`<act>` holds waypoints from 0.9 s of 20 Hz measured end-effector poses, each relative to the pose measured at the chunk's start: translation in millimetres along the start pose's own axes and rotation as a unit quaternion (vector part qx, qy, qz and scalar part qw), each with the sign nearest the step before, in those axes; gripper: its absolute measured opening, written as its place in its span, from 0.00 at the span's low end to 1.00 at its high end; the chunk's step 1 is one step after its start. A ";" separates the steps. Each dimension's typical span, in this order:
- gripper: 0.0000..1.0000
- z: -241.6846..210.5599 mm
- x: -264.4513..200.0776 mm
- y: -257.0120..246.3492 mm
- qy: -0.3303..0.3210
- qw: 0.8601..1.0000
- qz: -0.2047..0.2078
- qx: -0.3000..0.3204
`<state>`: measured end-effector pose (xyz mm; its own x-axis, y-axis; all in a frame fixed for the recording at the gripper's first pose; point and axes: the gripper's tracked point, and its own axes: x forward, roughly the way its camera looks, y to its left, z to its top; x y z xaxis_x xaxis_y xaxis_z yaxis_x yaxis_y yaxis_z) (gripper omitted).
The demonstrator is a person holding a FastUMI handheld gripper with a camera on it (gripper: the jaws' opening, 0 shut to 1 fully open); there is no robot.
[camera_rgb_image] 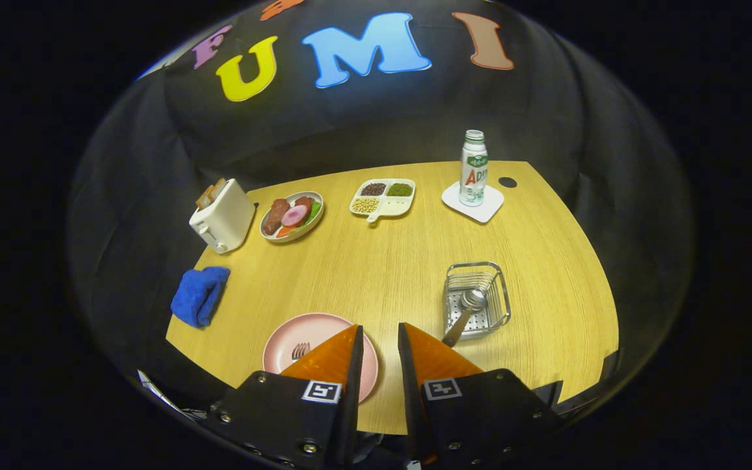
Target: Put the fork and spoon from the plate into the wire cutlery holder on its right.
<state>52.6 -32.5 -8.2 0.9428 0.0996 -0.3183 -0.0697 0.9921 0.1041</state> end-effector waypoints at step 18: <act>0.34 -109.6 44.7 117.8 0.115 0.987 0.088 -0.068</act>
<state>50.8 97.2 -113.4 0.8148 0.2703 -0.5128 -0.2832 0.9575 0.0548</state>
